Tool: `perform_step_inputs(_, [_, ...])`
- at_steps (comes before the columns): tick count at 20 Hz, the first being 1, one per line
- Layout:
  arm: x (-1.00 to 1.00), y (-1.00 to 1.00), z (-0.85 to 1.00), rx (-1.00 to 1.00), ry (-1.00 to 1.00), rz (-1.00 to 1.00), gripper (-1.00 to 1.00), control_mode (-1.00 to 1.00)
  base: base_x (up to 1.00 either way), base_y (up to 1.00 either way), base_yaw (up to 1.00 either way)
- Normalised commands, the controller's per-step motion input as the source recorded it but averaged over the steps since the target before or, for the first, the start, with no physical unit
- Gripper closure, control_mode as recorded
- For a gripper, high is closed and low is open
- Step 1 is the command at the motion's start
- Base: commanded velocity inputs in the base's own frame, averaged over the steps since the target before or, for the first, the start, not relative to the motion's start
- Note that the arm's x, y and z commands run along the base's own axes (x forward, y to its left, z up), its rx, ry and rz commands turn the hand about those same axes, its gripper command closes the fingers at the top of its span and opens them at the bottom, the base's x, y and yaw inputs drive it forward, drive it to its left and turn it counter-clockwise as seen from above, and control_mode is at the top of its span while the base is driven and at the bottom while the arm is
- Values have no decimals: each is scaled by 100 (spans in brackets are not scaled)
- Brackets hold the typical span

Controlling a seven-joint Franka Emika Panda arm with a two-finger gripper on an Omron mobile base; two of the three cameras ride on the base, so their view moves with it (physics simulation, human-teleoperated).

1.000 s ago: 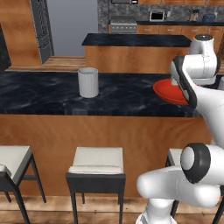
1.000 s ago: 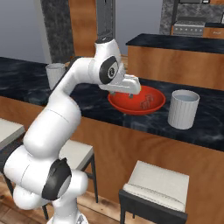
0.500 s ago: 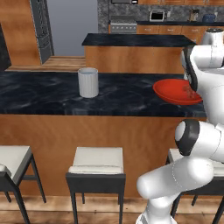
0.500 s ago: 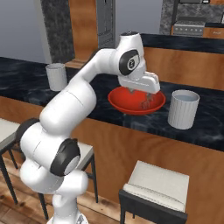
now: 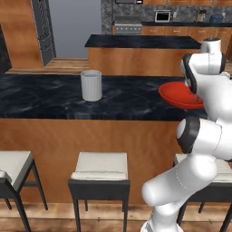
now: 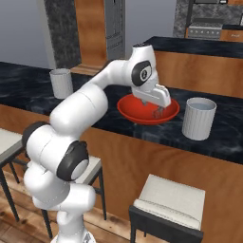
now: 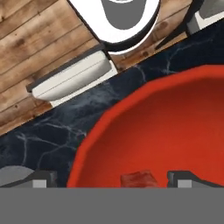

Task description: There are four ice cubes in the ice bowl. Place two ice cubes in each glass of water.

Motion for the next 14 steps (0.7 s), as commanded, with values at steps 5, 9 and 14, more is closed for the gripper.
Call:
perform_step_inputs(5, [32,0,-20,0,0,-6,-100,-100,0,0,0])
perform_step_inputs(9, [35,0,-23,0,0,-5,-100,-100,0,0,0])
perform_step_inputs(14, [30,-15,-22,0,0,-3,-100,-100,0,0,0])
